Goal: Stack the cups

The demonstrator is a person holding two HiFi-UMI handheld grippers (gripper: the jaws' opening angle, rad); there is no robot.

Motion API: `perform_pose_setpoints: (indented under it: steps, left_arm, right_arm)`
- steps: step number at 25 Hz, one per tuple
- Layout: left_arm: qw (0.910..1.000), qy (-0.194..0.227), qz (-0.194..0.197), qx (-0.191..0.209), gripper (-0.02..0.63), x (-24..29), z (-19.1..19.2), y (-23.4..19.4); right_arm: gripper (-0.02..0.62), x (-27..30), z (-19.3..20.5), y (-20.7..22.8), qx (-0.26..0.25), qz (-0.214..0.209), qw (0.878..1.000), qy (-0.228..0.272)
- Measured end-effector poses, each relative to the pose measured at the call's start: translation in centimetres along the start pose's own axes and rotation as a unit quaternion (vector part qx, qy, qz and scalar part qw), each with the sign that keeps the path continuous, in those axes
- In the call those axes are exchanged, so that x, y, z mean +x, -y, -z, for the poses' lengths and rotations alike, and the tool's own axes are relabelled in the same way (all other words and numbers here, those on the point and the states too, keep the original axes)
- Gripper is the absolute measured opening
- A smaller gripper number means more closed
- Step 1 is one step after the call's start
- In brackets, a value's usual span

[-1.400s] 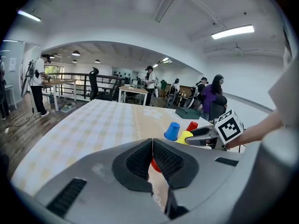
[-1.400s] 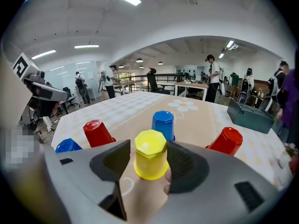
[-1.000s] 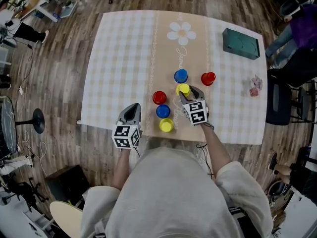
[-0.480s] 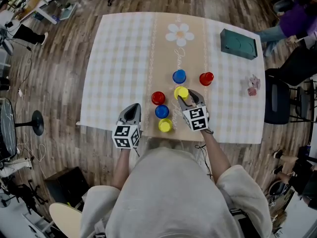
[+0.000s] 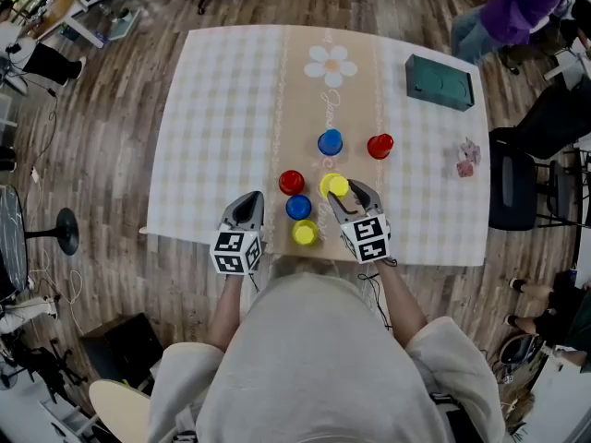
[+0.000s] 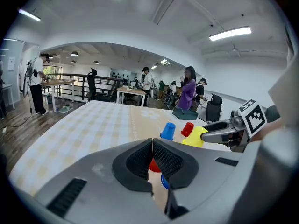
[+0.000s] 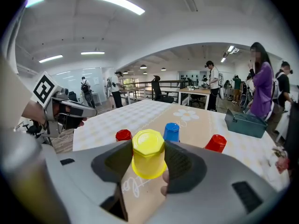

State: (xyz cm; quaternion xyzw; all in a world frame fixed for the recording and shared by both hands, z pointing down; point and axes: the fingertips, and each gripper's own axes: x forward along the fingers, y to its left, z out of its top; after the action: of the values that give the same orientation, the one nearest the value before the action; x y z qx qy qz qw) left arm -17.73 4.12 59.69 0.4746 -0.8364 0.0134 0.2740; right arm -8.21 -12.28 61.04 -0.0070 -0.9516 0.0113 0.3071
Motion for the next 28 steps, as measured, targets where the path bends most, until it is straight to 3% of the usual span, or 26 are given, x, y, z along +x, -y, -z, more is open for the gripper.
perform_pose_setpoints:
  steps: [28]
  left_arm:
    - [0.9990, 0.022, -0.029, -0.025, 0.014, -2.3, -0.2, -1.9]
  right_arm:
    - [0.216, 1.1, -3.7, -7.3, -0.058, -0.073, 0.996, 0.000]
